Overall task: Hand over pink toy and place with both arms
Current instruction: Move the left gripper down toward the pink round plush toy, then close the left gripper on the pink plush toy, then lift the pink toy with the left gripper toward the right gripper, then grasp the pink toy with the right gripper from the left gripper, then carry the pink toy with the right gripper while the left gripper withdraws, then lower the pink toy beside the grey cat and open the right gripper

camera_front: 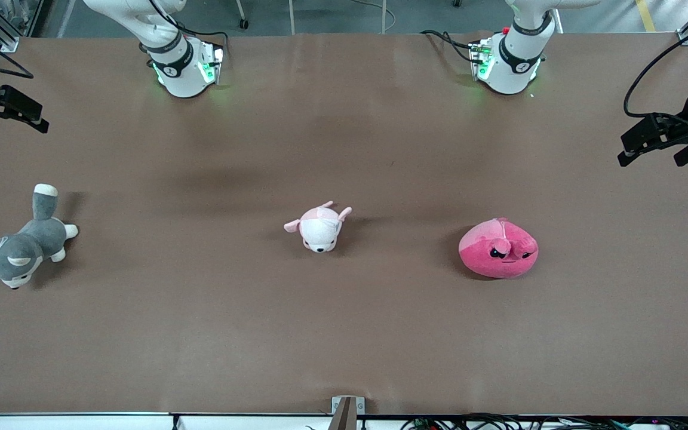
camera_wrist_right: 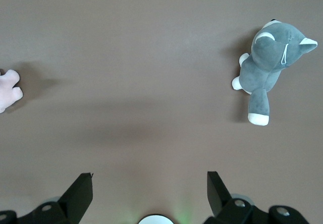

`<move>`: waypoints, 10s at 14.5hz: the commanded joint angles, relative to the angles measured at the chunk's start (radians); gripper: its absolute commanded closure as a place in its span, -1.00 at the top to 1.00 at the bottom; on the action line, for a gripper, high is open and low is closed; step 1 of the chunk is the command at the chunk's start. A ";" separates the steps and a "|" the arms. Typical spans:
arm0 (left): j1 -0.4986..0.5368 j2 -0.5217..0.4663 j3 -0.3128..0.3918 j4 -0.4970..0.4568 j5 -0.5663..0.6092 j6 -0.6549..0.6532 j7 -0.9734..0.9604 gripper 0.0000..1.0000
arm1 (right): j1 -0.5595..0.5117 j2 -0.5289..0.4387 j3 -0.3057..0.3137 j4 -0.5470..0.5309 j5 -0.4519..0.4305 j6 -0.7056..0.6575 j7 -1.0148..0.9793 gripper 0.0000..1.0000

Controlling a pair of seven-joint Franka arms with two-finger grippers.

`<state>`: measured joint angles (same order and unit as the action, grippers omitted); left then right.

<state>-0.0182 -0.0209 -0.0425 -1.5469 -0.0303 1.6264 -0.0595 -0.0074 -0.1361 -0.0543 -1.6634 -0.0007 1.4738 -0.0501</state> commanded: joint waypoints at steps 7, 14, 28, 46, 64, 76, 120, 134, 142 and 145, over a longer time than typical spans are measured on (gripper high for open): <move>0.012 0.057 -0.003 0.008 -0.030 0.009 0.018 1.00 | -0.013 -0.022 0.007 -0.024 -0.012 0.002 -0.014 1.00; 0.015 0.188 -0.003 0.008 -0.022 0.001 0.021 1.00 | -0.013 -0.022 0.007 -0.024 -0.012 0.002 -0.016 1.00; -0.028 0.406 -0.019 0.004 -0.030 0.228 0.000 1.00 | -0.023 -0.022 0.007 -0.024 -0.012 0.003 -0.016 1.00; -0.062 0.527 -0.020 -0.052 -0.071 0.285 -0.091 0.55 | -0.029 -0.020 0.007 -0.024 -0.012 0.003 -0.016 1.00; -0.101 0.486 -0.258 0.246 -0.108 0.121 -0.386 -1.00 | -0.128 0.173 0.007 0.045 -0.019 0.097 -0.077 1.00; -0.479 0.513 -0.278 0.415 -0.108 0.291 -0.821 -1.00 | 0.082 0.263 0.017 0.047 0.143 0.088 0.820 1.00; -0.635 0.465 -0.240 0.452 -0.059 0.317 -0.924 1.00 | 0.319 0.271 0.007 0.084 0.277 0.194 1.301 -0.99; -0.225 0.069 -0.241 0.326 -0.071 -0.324 -0.423 1.00 | -0.048 0.366 0.010 -0.272 0.339 0.505 0.754 -0.97; -0.039 -0.008 -0.238 0.140 0.035 -0.306 -0.125 1.00 | -0.063 0.406 0.008 -0.300 0.444 0.500 0.720 -0.85; 0.024 -0.008 -0.238 0.099 0.038 -0.245 -0.034 1.00 | -0.068 0.426 0.008 -0.285 0.433 0.513 0.661 0.68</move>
<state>-0.0348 0.0019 -0.2742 -1.3918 -0.0069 1.3360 -0.1546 -0.0576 0.2826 -0.0563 -1.9451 0.4113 1.9713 0.6682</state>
